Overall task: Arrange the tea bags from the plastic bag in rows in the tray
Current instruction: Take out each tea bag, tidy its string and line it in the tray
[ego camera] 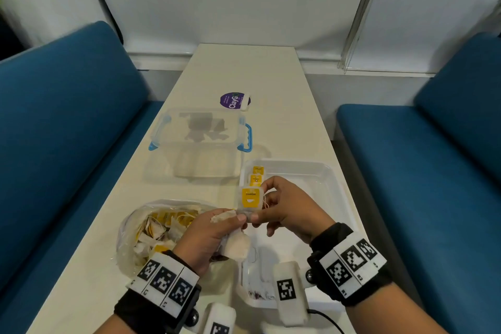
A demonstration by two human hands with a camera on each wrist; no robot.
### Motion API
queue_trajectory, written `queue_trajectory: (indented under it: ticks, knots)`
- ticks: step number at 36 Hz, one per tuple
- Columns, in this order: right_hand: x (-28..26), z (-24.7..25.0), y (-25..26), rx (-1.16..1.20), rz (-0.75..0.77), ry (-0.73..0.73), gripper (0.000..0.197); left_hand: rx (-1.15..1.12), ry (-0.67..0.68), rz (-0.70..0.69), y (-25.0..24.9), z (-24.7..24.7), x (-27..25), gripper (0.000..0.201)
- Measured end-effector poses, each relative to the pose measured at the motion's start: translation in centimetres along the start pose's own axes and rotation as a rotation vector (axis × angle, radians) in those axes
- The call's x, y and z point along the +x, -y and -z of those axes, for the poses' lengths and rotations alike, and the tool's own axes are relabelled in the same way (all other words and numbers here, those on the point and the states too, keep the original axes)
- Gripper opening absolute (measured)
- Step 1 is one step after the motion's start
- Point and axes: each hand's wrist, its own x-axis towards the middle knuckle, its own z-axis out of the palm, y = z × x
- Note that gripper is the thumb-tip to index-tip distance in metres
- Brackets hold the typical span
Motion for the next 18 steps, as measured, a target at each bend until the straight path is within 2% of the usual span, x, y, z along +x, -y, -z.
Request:
queue_trajectory:
  ticks: [6, 10, 15, 18]
  knots:
    - [0.4, 0.0, 0.0, -0.061, -0.022, 0.031, 0.046, -0.010, -0.032, 0.011, 0.3, 0.3, 0.4, 0.020]
    - [1.1, 0.6, 0.1, -0.136, -0.043, -0.043, 0.037, 0.000, -0.049, 0.024, 0.5, 0.5, 0.7, 0.025]
    - [3.1, 2.4, 0.4, -0.210, -0.089, -0.206, 0.035, -0.028, -0.074, 0.091, 0.8, 0.7, 0.8, 0.021]
    - [4.6, 3.3, -0.1, -0.336, -0.172, -0.209, 0.033, -0.016, -0.046, 0.114, 1.0, 0.8, 0.8, 0.023]
